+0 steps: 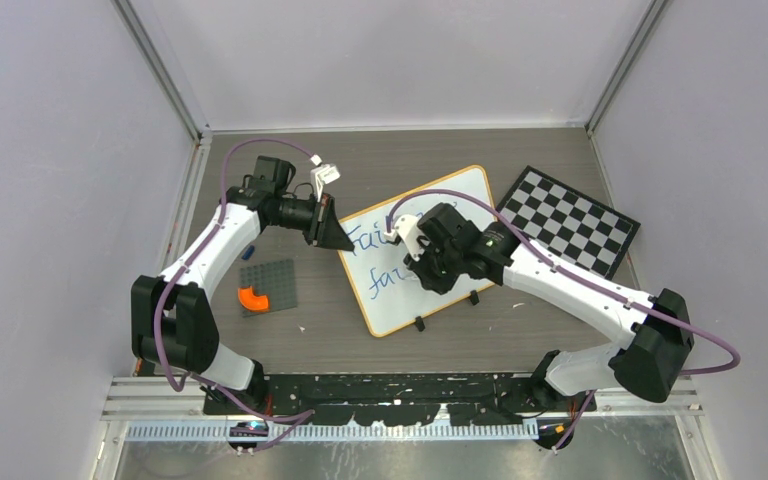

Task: Write a sentence on the whiteboard

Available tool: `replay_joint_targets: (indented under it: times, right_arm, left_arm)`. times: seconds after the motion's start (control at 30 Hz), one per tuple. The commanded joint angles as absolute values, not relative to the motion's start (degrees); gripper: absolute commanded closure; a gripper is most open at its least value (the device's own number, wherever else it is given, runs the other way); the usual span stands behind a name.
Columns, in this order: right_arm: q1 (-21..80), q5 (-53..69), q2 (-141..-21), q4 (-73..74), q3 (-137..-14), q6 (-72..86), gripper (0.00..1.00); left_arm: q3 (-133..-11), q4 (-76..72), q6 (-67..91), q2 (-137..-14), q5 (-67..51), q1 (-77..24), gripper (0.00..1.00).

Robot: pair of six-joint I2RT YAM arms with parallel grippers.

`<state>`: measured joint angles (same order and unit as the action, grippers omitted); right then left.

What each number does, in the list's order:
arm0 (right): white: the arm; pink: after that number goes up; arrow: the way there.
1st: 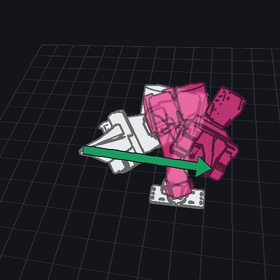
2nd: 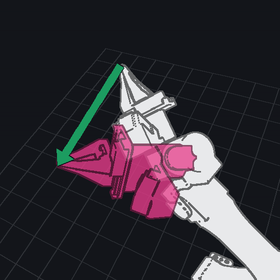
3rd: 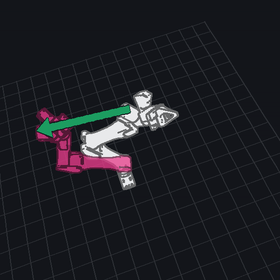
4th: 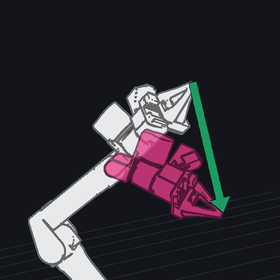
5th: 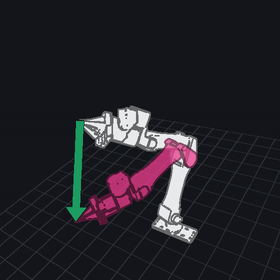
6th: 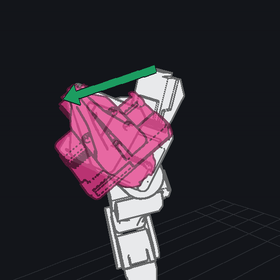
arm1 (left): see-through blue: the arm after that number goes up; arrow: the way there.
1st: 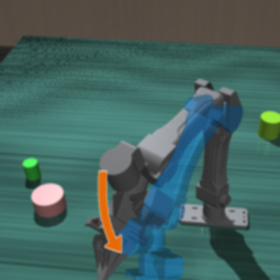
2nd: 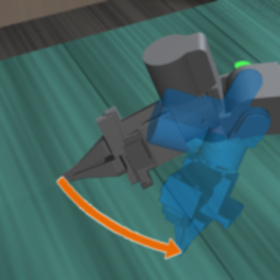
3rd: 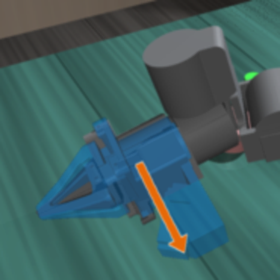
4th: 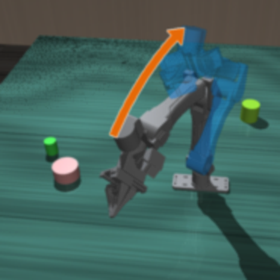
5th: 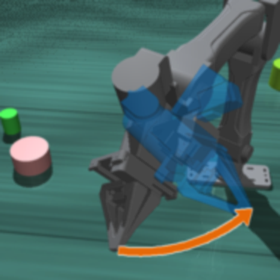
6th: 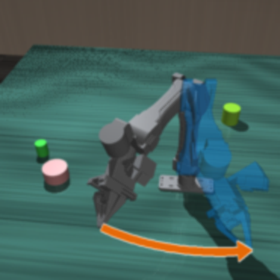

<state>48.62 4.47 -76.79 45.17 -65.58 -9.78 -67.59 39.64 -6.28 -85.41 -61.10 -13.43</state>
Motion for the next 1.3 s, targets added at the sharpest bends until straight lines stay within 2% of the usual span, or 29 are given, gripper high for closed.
replay_joint_targets:
  times: [0.0, 0.27, 0.6, 1.27]
  right_arm:
    - [48.7, 2.9, -75.4, 45.5, -69.5, -10.9, 1.0]
    - [48.7, 4.3, -76.2, 45.5, -74.4, -10.2, 1.0]
    - [48.6, 2.9, -80.7, 43.2, -74.0, -10.4, 1.0]
    - [45.8, 2.6, -74.2, 44.7, -71.3, -9.9, 1.0]
  left_arm:
    - [-69.7, 41.3, -5.3, -85.3, -62.1, -13.8, 1.0]
    - [-69.9, 41.4, -5.3, -85.3, -62.2, -13.9, 1.0]
    - [-70.0, 41.9, -5.8, -85.0, -61.9, -13.9, 1.0]
    - [-70.1, 42.6, -6.3, -84.9, -62.1, -13.9, 1.0]
